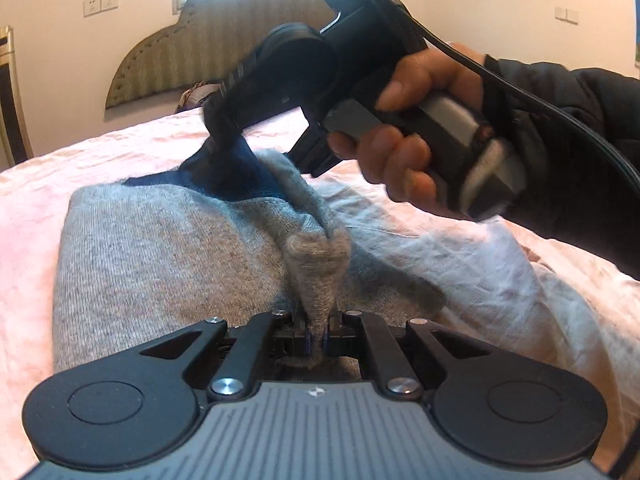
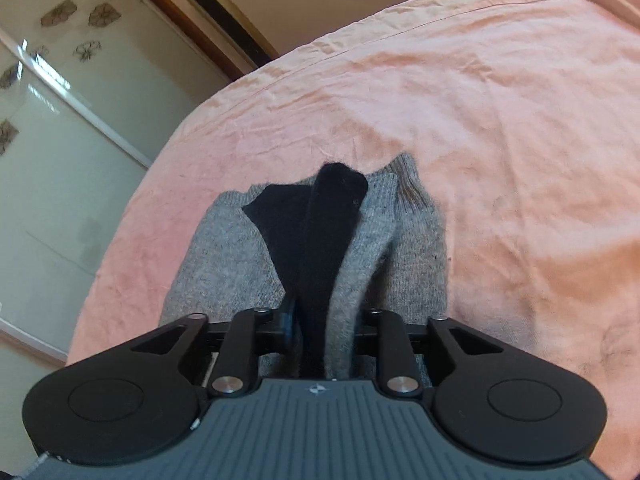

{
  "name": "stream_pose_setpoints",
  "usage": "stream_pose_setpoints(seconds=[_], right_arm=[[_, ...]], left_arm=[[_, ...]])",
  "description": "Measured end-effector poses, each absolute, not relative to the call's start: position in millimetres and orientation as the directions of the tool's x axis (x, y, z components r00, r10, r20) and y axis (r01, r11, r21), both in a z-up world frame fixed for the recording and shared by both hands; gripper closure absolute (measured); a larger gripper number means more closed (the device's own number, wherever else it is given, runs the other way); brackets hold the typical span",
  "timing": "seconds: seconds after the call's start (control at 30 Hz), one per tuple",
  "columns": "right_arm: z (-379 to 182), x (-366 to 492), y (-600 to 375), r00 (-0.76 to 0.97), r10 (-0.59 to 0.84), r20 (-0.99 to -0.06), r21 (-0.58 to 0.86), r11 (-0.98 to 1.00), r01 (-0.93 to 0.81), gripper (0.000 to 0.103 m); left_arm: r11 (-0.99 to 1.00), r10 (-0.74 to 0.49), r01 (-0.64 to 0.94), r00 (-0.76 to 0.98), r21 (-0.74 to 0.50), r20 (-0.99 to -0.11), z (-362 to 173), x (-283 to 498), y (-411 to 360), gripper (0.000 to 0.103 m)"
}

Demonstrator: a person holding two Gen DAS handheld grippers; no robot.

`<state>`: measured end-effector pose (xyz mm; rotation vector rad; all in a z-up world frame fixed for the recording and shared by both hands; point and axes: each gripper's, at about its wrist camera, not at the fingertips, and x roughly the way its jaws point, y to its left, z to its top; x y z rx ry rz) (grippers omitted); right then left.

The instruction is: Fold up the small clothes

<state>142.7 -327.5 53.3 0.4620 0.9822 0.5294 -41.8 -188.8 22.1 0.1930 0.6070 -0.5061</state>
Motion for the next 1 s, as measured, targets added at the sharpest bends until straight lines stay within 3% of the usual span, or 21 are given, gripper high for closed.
stream_pose_setpoints(seconds=[0.03, 0.1, 0.17, 0.2, 0.27, 0.33, 0.4, 0.47, 0.5, 0.53, 0.6, 0.63, 0.73, 0.83, 0.93, 1.0], right_arm=[[54, 144, -330, 0.469, 0.624, -0.625, 0.613, 0.765, -0.201, 0.042], [57, 147, -336, 0.504, 0.622, -0.599, 0.63, 0.755, -0.182, 0.038], [55, 155, -335, 0.496, 0.611, -0.617, 0.627, 0.762, -0.16, 0.062], [53, 159, -331, 0.472, 0.6, -0.646, 0.599, 0.781, -0.174, 0.087], [60, 156, -325, 0.498, 0.558, -0.664, 0.521, 0.823, -0.226, 0.087], [73, 149, -326, 0.55, 0.554, -0.626, 0.482, 0.828, -0.286, 0.088], [64, 154, -330, 0.553, 0.501, -0.666, 0.438, 0.862, -0.254, 0.088], [47, 156, -341, 0.533, 0.497, -0.685, 0.477, 0.859, -0.187, 0.076], [48, 152, -348, 0.542, 0.516, -0.663, 0.514, 0.84, -0.171, 0.059], [52, 145, -357, 0.565, 0.534, -0.629, 0.553, 0.818, -0.158, 0.039], [63, 132, -371, 0.63, 0.534, -0.564, 0.581, 0.798, -0.157, 0.023], [66, 127, -379, 0.643, 0.539, -0.544, 0.597, 0.787, -0.155, 0.023], [57, 128, -392, 0.608, 0.564, -0.559, 0.636, 0.762, -0.122, 0.023], [42, 135, -390, 0.584, 0.542, -0.604, 0.618, 0.782, -0.087, 0.025], [33, 141, -378, 0.561, 0.586, -0.585, 0.663, 0.744, -0.086, 0.025], [30, 148, -365, 0.543, 0.606, -0.582, 0.674, 0.732, -0.094, 0.025]], left_arm=[[0.859, -0.393, 0.511, 0.708, 0.042, -0.587, 23, -42, -191, 0.098], [0.854, -0.382, 0.515, 0.714, 0.07, -0.587, 23, -42, -200, 0.098], [0.85, -0.378, 0.519, 0.72, 0.09, -0.583, 22, -45, -205, 0.098], [0.846, -0.382, 0.524, 0.72, 0.094, -0.58, 23, -46, -207, 0.098], [0.837, -0.396, 0.538, 0.721, 0.099, -0.568, 23, -45, -208, 0.098], [0.826, -0.394, 0.552, 0.709, 0.114, -0.585, 19, -46, -212, 0.098], [0.803, -0.408, 0.581, 0.699, 0.134, -0.587, 16, -42, -208, 0.096], [0.768, -0.461, 0.632, 0.66, 0.106, -0.593, 24, -48, -194, 0.087], [0.749, -0.501, 0.659, 0.633, 0.071, -0.59, 28, -51, -180, 0.082], [0.736, -0.536, 0.676, 0.613, 0.035, -0.581, 33, -55, -164, 0.071], [0.731, -0.575, 0.682, 0.595, -0.025, -0.562, 41, -63, -127, 0.04], [0.74, -0.588, 0.67, 0.598, -0.063, -0.545, 44, -64, -107, 0.02], [0.79, -0.596, 0.571, 0.629, -0.224, -0.499, 56, -48, -46, 0.018], [0.833, -0.544, 0.376, 0.69, -0.406, -0.478, 56, -6, -5, 0.018], [0.702, -0.604, 0.146, 0.642, -0.697, -0.473, 28, 60, 25, 0.019], [0.59, -0.658, 0.026, 0.595, -0.807, -0.462, 5, 94, 28, 0.019]])
